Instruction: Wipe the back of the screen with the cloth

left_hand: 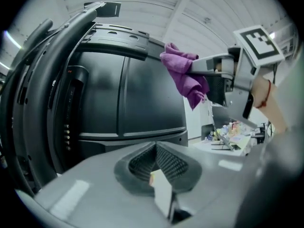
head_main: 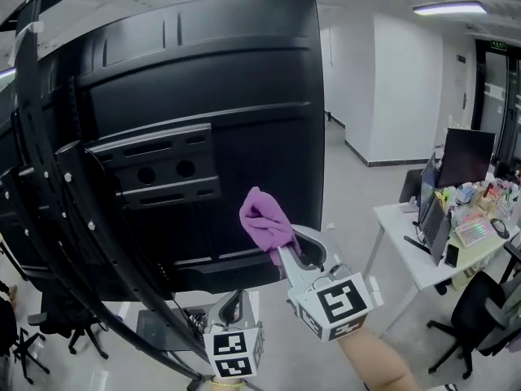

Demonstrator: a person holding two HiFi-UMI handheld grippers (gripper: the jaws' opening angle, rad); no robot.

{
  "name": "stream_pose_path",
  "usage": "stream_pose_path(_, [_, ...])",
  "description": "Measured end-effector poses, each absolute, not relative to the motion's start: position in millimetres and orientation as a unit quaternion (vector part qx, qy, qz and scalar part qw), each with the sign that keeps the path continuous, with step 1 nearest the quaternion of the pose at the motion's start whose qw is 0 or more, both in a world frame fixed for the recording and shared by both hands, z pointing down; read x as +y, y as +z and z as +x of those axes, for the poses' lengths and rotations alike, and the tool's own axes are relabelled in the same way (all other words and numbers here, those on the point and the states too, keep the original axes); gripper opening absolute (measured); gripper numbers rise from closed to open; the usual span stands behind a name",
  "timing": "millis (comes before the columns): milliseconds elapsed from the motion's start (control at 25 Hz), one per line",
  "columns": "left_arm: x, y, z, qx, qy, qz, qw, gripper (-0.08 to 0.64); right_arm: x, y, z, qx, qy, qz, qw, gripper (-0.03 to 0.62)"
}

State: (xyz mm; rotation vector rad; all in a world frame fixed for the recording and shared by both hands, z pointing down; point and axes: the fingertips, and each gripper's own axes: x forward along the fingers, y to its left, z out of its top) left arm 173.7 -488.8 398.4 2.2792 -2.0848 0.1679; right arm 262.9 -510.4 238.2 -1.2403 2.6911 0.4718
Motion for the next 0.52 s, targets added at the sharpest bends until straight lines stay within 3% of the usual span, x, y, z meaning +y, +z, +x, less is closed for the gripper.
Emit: stream_pose_path(520, [-507, 411, 189, -0.716, 0.043, 0.696, 0.022, 0.008, -540, 320, 277, 0.921, 0.104, -0.374, 0.039, 0.049])
